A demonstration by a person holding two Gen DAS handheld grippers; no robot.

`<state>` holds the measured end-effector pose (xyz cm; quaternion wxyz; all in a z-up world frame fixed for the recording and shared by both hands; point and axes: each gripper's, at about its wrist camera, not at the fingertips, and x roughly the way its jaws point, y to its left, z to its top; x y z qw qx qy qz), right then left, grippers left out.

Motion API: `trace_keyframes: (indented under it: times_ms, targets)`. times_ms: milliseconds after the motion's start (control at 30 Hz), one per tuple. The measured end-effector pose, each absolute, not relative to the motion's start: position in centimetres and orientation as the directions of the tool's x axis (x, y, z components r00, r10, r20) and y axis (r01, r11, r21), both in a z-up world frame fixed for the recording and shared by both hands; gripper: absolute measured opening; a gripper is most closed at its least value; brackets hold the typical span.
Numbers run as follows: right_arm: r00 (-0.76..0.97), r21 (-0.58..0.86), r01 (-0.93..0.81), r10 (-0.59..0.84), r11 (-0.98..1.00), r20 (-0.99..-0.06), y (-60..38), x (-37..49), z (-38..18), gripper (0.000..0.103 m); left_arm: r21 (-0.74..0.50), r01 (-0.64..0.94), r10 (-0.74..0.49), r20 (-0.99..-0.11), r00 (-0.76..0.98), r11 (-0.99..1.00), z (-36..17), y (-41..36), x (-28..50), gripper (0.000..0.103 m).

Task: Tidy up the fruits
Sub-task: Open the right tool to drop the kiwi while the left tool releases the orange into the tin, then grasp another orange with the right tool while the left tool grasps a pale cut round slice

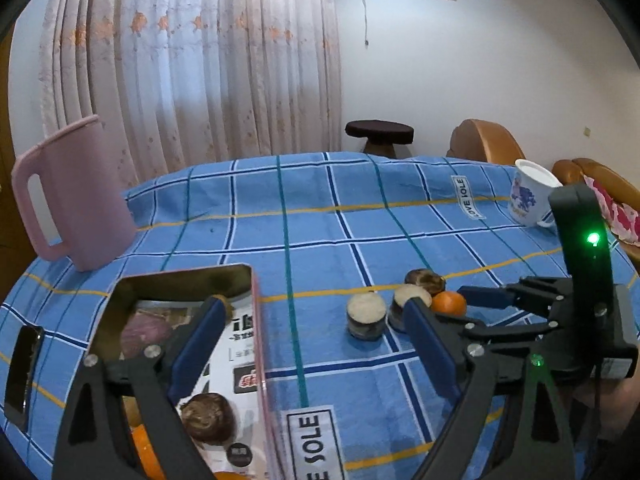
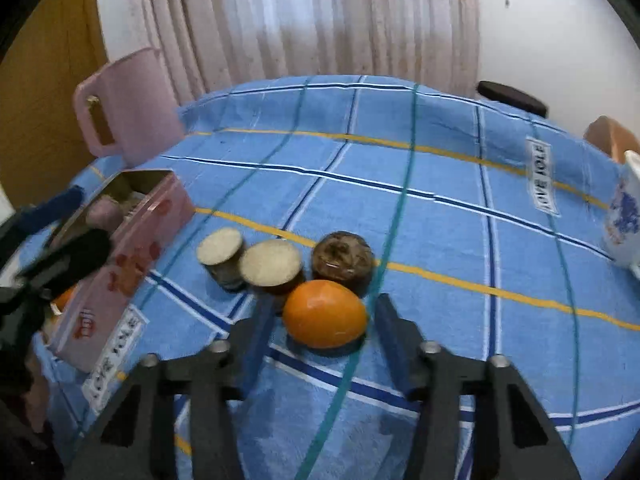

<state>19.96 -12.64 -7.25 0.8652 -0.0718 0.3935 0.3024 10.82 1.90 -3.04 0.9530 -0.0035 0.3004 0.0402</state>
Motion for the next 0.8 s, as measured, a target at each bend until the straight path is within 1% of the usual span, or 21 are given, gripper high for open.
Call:
trace_keyframes:
  times_ms: [133, 233, 300, 333, 400, 533, 567, 600, 633, 667, 767, 800]
  targets:
    - [0.512, 0.101, -0.592, 0.470, 0.799, -0.719, -12.6, 19.6, -7.2, 0.046, 0.026, -0.056, 0.061, -0.588, 0.807, 0.998, -3.4, 1.2, 11.3, 0.091]
    - [0.563, 0.083, -0.570, 0.462, 0.817, -0.685, -13.2, 19.0, -6.5, 0.045, 0.039, -0.046, 0.060, -0.606, 0.793, 0.998, -3.8, 0.7, 12.0, 0.085]
    - [0.595, 0.076, -0.543, 0.448, 0.836, -0.667, -13.9, 18.7, -6.2, 0.046, 0.041, -0.042, 0.058, -0.624, 0.779, 0.998, -4.1, 0.4, 12.5, 0.075]
    - [0.607, 0.078, -0.532, 0.444, 0.843, -0.659, -14.3, 18.6, -6.0, 0.046, 0.043, -0.041, 0.059, -0.632, 0.773, 0.998, -4.3, 0.3, 12.7, 0.073]
    - [0.620, 0.095, -0.509, 0.442, 0.855, -0.648, -14.9, 19.0, -5.9, 0.046, 0.037, -0.030, 0.046, -0.652, 0.757, 0.999, -4.8, -0.1, 13.6, 0.063]
    - [0.625, 0.121, -0.497, 0.451, 0.859, -0.636, -15.5, 19.0, -5.8, 0.046, 0.019, -0.014, 0.023, -0.704, 0.710, 1.000, -6.1, -0.7, 15.3, 0.058]
    - [0.629, 0.117, -0.498, 0.451, 0.859, -0.633, -15.5, 18.9, -5.7, 0.046, 0.016, -0.017, 0.023, -0.710, 0.703, 1.000, -6.3, -0.7, 15.6, 0.054]
    - [0.632, 0.115, -0.499, 0.451, 0.859, -0.631, -15.5, 18.8, -5.7, 0.046, 0.013, -0.022, 0.025, -0.718, 0.695, 1.000, -6.5, -0.7, 15.9, 0.048]
    - [0.634, 0.113, -0.499, 0.451, 0.859, -0.629, -15.5, 18.7, -5.7, 0.046, 0.013, -0.025, 0.027, -0.721, 0.692, 1.000, -6.5, -0.8, 16.1, 0.047]
    - [0.634, 0.113, -0.500, 0.452, 0.859, -0.627, -15.5, 18.6, -5.7, 0.046, 0.024, -0.045, 0.048, -0.725, 0.687, 0.999, -6.6, -0.7, 16.2, 0.049]
    - [0.632, 0.117, -0.502, 0.455, 0.857, -0.627, -15.6, 18.6, -5.7, 0.046, 0.032, -0.060, 0.064, -0.727, 0.684, 0.998, -6.7, -1.0, 16.6, 0.049]
    - [0.633, 0.116, -0.501, 0.455, 0.857, -0.626, -15.6, 18.6, -5.7, 0.046, 0.022, -0.054, 0.052, -0.744, 0.666, 0.998, -7.0, -1.1, 16.8, 0.044]
